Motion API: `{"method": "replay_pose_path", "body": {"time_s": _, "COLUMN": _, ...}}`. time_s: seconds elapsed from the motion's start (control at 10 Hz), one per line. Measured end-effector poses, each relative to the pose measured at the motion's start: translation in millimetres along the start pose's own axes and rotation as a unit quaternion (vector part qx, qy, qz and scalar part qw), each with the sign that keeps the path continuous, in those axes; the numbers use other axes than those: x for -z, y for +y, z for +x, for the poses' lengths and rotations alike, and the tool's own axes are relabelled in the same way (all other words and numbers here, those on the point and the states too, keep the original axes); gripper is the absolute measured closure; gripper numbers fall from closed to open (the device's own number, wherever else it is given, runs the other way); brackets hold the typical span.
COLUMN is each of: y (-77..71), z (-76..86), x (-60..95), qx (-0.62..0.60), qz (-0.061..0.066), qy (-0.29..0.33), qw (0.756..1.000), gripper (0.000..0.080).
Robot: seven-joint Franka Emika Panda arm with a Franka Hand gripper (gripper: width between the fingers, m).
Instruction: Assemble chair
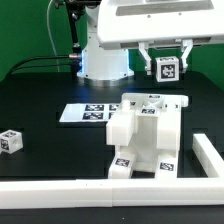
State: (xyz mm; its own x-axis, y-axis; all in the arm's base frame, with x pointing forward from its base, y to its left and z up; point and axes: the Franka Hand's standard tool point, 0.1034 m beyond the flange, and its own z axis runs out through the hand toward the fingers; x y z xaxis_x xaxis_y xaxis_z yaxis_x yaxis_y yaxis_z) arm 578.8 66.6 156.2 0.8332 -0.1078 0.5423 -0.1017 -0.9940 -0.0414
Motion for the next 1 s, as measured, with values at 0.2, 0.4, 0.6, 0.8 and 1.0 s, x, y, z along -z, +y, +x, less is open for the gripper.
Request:
{"method": "replay_pose_path", "body": {"time_s": 0.2, "y": -2.4, "z": 1.4, "x": -25.8, "qx": 0.049, "qz": -0.015, "qy": -0.007, "qw": 0.999, "gripper": 0.0518}}
{"method": "replay_pose_path", "body": {"time_s": 0.4, "y": -4.7, "z": 3.9, "x": -33.0, "qx": 0.066, "qz": -0.019, "qy": -0.003, "qw": 0.998, "gripper": 0.0518}}
{"method": "replay_pose_path", "body": {"time_s": 0.6, "y": -4.0, "z": 2.1, "x": -33.6, "qx": 0.066, "qz": -0.019, "qy": -0.005, "qw": 0.998, "gripper": 0.0518}}
{"method": "replay_pose_path", "body": {"time_s": 0.8, "y": -0.6, "z": -3.3, "x": -30.9, "qx": 0.062, "qz": -0.019, "qy": -0.010, "qw": 0.998, "gripper": 0.0518}}
{"method": "replay_pose_path", "body": {"time_s": 1.0, "y": 0.9, "z": -9.6, "x": -24.6, "qx": 0.059, "qz": -0.017, "qy": -0.009, "qw": 0.998, "gripper": 0.0518}}
